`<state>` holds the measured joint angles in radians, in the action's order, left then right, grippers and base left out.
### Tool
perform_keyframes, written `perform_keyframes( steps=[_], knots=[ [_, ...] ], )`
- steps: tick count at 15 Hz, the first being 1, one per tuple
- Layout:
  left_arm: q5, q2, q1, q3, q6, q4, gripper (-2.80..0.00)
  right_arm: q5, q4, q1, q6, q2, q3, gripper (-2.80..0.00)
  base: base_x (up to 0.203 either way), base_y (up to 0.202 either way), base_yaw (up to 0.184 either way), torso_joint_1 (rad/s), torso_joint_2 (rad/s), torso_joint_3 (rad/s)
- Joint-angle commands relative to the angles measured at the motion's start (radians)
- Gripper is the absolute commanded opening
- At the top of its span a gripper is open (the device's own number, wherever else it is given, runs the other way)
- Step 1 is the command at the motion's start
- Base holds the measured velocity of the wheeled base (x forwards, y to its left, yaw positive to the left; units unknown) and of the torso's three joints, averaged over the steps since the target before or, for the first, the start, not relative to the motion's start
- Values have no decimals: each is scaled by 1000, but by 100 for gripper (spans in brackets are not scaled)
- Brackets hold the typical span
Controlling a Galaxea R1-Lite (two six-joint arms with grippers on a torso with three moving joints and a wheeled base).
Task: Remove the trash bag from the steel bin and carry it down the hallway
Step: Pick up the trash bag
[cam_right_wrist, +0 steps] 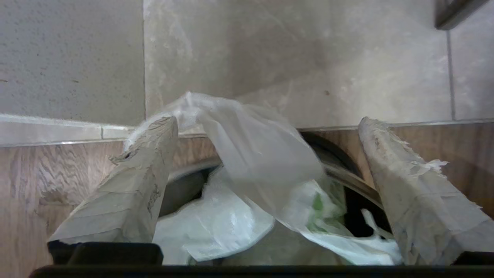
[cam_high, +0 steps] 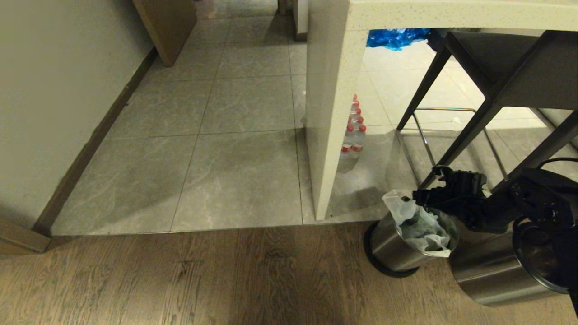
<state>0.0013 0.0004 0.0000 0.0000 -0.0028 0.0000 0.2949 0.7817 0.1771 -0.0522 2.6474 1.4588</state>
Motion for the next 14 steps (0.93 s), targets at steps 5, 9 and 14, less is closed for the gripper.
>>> perform_keyframes(
  steps=[5, 9, 14],
  knots=[
    [0, 0, 0, 0, 0, 0, -280, 1, 5, -16, -1, 37, 42, -280, 0, 0, 0, 0, 0, 0],
    [0, 0, 0, 0, 0, 0, -280, 0, 10, -16, 12, 45, 44, -280, 0, 0, 0, 0, 0, 0],
    [0, 0, 0, 0, 0, 0, -280, -3, 18, -16, 11, 12, 25, -280, 0, 0, 0, 0, 0, 0]
  ],
)
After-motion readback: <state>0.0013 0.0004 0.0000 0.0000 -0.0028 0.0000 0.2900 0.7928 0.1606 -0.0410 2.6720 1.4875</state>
